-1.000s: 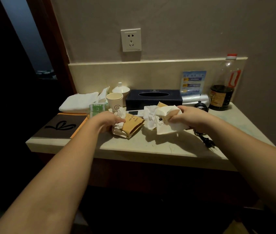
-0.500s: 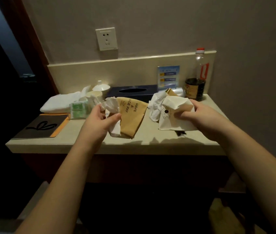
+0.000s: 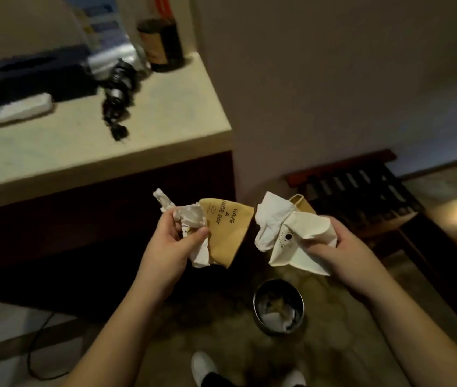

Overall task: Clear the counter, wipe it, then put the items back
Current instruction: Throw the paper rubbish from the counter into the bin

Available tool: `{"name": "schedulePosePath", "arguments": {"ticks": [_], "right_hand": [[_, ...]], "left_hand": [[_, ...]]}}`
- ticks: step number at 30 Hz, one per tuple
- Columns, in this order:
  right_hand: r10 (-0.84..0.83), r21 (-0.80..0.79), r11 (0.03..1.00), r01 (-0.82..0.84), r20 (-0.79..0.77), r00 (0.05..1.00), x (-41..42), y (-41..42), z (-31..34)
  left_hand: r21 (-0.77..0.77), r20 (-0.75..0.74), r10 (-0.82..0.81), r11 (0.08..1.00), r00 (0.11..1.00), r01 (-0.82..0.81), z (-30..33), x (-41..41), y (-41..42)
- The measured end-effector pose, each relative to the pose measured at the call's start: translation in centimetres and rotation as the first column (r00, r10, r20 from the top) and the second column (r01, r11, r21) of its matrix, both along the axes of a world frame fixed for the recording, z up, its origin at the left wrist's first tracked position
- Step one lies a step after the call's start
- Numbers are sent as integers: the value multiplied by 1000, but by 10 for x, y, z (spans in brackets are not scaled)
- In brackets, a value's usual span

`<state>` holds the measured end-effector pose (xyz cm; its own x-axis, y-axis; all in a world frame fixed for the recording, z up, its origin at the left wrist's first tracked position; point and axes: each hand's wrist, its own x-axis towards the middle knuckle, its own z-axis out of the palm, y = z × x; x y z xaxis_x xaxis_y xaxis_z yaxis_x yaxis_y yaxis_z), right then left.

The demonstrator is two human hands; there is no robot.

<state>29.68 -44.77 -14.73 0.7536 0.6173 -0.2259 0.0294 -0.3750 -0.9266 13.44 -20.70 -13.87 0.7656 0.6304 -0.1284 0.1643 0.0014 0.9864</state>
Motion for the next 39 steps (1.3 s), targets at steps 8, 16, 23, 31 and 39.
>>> {"name": "schedulePosePath", "arguments": {"ticks": [8,16,23,31,39], "right_hand": [[-205,-184,968,171,-185,961,7,-110,-131],[-405,-413,870,270,-285,868,-4,-141,-297],[-488,-526,809,261,-355,797,0,-117,-433],[-325,-664,734,144,-157,933,16,-66,-558],[-283,-734,674,83,-152,947,40,-17,-626]], "left_hand": [[-42,-404,-144,989,903,139,-140,55,-88],[-150,-646,-305,949,699,276,-297,94,-129],[-164,-778,-388,885,494,435,-441,124,-125],[-207,-840,-490,686,233,698,-583,150,-102],[-235,-855,-486,674,180,700,-669,176,-72]]}}
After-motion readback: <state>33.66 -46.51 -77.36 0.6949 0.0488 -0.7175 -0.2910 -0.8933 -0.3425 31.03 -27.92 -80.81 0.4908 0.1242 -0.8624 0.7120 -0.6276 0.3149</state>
